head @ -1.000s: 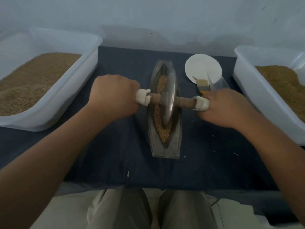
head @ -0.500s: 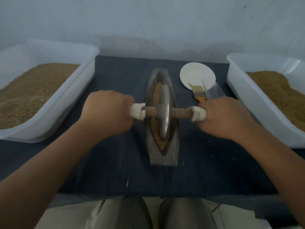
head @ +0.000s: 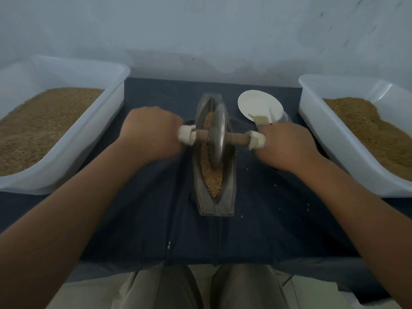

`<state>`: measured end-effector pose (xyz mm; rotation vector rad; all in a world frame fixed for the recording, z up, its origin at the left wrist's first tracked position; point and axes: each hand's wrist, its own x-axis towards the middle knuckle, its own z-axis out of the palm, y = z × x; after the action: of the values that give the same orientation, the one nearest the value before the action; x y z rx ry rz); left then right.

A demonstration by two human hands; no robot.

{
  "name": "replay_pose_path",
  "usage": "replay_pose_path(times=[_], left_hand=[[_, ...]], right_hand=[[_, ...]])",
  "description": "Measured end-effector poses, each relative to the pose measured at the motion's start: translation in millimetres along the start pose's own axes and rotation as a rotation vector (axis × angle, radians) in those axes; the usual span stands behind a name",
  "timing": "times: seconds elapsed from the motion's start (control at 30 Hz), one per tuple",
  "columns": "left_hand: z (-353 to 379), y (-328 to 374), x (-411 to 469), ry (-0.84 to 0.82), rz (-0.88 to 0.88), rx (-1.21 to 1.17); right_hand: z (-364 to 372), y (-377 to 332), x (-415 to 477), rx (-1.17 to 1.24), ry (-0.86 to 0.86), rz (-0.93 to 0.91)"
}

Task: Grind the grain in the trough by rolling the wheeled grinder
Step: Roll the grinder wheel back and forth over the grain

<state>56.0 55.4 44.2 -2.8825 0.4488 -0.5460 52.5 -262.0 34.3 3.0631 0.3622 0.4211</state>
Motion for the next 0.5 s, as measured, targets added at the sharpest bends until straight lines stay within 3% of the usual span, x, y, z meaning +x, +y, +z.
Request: replay_pose_path(times=[0.13,0.3,0.5], left_hand=[[2,-1,-46,0.132,0.017,-0.029],[24,-2,1,0.028,-0.134,-0.079],[23,-2,22,0.011,-0.153,-0.148]], right_hand=[[-14,2,-37,0.063,0.073,-0.102],[-4,-6,14,-0.080,0.187,-0.024],[-3,-5,49,-0.096,0.077,0.009]])
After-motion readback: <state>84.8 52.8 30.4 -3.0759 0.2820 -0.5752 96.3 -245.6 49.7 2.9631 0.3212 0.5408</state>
